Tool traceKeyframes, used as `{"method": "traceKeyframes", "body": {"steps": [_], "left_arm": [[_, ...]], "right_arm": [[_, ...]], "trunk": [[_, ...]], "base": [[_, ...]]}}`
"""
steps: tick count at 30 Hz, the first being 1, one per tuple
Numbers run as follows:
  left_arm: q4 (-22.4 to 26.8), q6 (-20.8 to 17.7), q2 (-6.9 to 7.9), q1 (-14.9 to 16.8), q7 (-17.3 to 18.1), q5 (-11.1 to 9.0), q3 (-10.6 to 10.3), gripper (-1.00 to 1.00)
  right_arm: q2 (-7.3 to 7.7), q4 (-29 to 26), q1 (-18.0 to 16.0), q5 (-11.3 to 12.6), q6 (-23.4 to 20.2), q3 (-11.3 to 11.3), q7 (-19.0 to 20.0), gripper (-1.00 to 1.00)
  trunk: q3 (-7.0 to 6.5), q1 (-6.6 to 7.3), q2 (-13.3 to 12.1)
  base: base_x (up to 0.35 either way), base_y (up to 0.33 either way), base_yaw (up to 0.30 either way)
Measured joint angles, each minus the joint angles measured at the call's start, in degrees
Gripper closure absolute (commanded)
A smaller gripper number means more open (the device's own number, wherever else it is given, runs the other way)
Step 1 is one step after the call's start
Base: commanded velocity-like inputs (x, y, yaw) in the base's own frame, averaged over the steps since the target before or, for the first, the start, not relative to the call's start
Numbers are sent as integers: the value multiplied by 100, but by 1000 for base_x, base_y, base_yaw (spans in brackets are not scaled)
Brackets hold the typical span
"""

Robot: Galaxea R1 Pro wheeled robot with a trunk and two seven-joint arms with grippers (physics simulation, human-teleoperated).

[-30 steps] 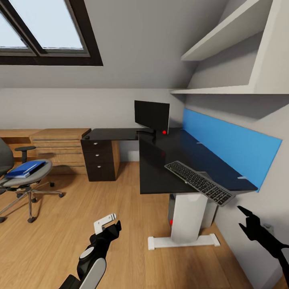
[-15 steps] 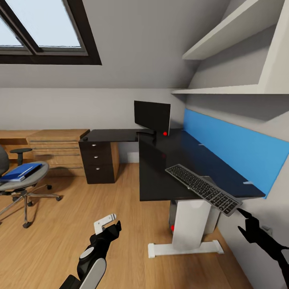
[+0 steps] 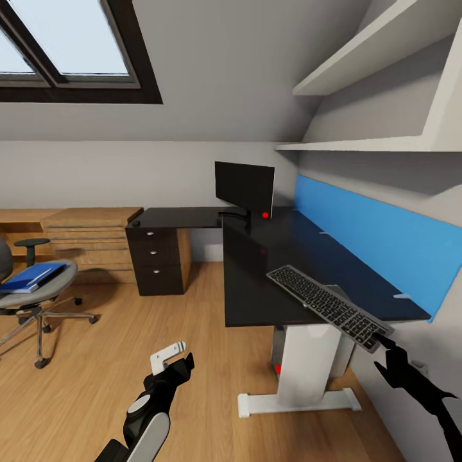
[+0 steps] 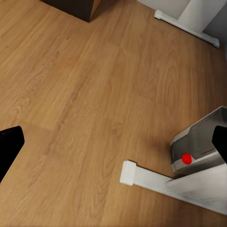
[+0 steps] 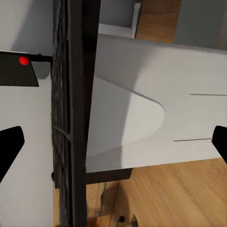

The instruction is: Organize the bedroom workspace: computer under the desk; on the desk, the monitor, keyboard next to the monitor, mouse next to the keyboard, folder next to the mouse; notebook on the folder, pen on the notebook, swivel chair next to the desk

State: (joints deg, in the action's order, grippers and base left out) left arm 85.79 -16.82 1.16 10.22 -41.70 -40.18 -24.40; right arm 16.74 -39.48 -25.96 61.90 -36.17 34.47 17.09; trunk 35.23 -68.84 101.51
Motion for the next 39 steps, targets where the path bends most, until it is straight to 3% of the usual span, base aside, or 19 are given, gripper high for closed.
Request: {"method": "traceKeyframes", "body": {"steps": [5, 24, 25, 39], "left_arm": [[0, 2, -1, 0, -4, 1, 0, -100], [0, 4, 2, 0, -3, -7, 0, -100], [0, 4, 2, 0, -3, -7, 0, -100], [0, 2, 2, 0, -6, -8, 0, -100]], "right_arm": [[-1, -5, 0, 2, 0, -66, 2, -100], [-28, -19, 0, -2, 0, -103, 3, -100], [-28, -20, 0, -2, 0, -103, 3, 100], [-22, -54, 0, 14, -5, -213, 25, 100]], "trunk": [[-90, 110, -201], [-90, 111, -202], [-90, 111, -202], [-90, 111, -202]], "base": [[2, 1, 0], [31, 27, 0], [13, 11, 0], [1, 1, 0]]}}
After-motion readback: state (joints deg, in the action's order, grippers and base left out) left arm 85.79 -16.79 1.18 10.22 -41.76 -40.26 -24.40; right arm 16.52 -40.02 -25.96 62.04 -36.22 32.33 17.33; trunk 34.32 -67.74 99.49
